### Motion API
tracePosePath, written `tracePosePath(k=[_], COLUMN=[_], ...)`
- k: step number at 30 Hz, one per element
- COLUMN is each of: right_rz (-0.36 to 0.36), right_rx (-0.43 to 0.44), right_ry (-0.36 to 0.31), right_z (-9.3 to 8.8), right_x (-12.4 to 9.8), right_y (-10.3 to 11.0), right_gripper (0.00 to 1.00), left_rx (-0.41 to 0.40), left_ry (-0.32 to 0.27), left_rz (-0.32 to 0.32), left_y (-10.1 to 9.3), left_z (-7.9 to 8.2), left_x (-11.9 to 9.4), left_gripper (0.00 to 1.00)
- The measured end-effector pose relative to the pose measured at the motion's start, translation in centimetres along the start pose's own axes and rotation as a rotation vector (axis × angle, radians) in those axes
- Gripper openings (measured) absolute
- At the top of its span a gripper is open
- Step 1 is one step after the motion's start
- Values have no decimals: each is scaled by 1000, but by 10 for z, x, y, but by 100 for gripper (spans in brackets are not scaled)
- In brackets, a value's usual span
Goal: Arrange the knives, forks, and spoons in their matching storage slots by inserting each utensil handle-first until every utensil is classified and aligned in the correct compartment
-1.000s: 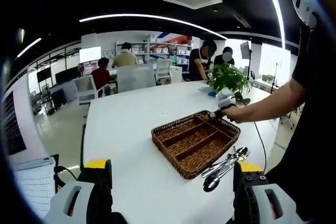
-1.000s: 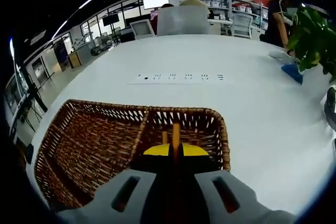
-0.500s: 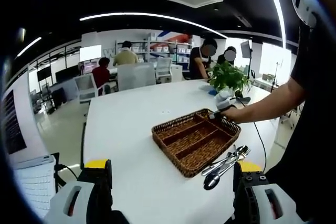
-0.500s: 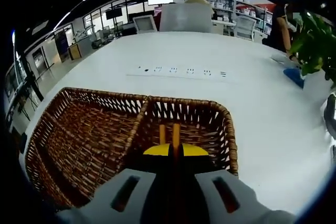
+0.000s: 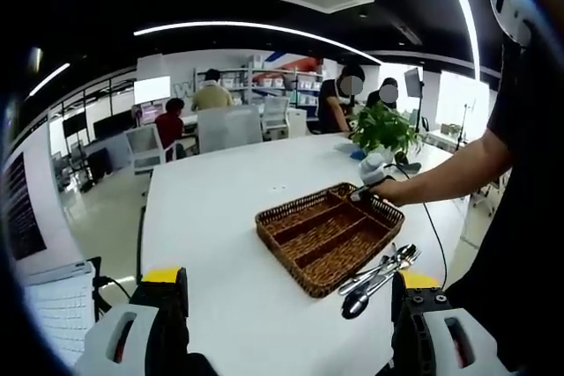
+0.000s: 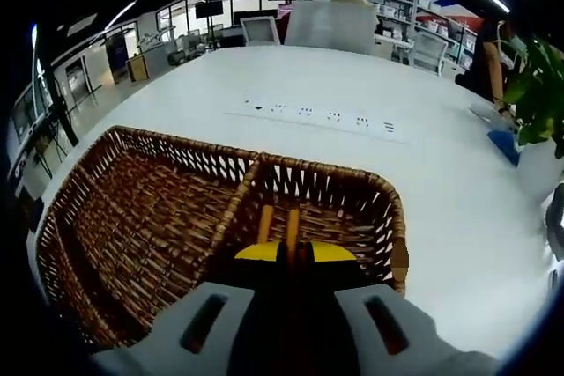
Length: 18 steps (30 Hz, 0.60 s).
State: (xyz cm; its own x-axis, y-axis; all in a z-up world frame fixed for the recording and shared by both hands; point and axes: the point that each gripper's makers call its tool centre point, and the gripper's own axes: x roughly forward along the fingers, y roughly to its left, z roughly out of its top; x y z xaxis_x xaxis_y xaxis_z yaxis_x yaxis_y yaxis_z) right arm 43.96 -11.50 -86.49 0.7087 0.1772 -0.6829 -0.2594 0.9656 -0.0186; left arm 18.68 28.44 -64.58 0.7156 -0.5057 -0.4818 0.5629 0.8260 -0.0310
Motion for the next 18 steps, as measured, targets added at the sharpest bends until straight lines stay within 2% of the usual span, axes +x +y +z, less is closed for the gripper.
tracePosePath(k=[4,7,8,13,16,18], right_rz=[22,31,46,51,70,82], right_rx=[-4,-22,-29,-36,-15,-11], right_ry=[-36,-68,-91,-149,-186,-205], right_z=[5,12,17,31,37,42], right_x=[-8,-15,-20,-33,-39,-44], right_y=[1,1,2,-6,-7,-7], right_gripper=[21,33,33,47,70,80], left_rx=[4,6,7,12,16,22], left_ry=[-6,-12,-15,-21,-28,-33], left_rz=[-3,-6,-7,-16,-21,-22], left_y=[-1,-4,-5,-10,-13,-14], left_z=[2,5,6,8,12,14], left_x=[2,4,5,9,11,12], left_gripper=[100,100,100,100,100,100])
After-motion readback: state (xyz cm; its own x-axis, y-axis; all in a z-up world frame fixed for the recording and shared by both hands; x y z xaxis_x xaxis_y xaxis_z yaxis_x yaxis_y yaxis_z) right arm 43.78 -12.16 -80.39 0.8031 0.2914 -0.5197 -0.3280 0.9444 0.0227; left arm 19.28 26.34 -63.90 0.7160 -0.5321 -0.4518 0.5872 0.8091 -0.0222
